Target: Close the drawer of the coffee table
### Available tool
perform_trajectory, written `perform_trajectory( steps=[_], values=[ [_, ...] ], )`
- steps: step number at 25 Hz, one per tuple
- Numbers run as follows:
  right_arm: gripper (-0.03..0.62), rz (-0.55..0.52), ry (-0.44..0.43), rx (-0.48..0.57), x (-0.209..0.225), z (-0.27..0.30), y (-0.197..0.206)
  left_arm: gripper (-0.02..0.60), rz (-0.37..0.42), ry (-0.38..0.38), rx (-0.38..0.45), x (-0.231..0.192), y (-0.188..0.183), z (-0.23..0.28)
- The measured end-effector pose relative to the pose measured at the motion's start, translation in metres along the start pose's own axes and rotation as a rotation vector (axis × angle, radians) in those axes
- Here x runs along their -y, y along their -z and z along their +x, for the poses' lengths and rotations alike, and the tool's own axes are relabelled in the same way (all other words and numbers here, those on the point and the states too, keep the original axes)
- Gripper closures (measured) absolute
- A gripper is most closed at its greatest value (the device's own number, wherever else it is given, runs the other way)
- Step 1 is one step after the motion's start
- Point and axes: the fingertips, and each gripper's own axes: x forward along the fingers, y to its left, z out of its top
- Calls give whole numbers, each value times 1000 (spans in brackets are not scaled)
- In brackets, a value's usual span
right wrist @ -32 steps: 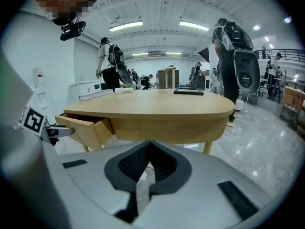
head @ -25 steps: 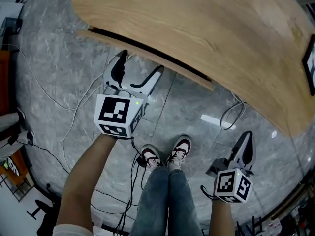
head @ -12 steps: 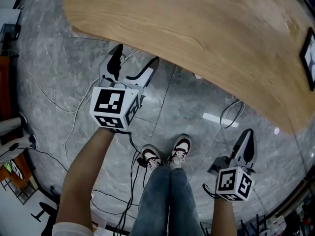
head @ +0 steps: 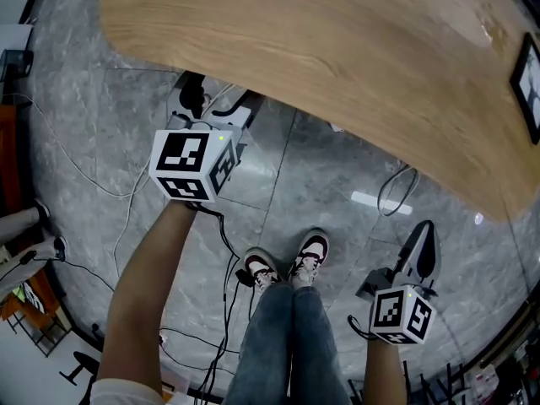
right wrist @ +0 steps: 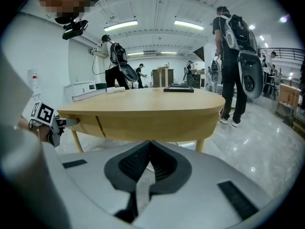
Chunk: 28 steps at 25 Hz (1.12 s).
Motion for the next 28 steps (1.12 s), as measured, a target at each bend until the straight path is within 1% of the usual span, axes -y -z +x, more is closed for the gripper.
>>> perform_trajectory(
  steps=[7,11,16,18,21,23,25,28],
  values=[
    [594,4,18,11,6,-7,-4,161,1,10,8,-3,-5,2],
    [594,20,42,22,10,-15,-2,160,2,5,29,-5,-3,2],
    [594,33,51,28,8,-32,-3,166,3,18,9,-7,-2,-5],
    [594,41,56,34,8,-38,-5,166,-5,9,-15,-11,0,-12],
    [594,46,54,37,5,-52,-12,167,-40,0,-108,-14,22,-33],
    [594,45,44,39,1,-63,-22,176,-58,-7,-147,-11,27,-54],
    [594,49,26,58,-6,-72,-38,185,-63,-3,-131,-5,9,-75],
    [594,51,-10,96,-17,-86,-69,186,-83,23,-42,13,-44,-111]
  ],
)
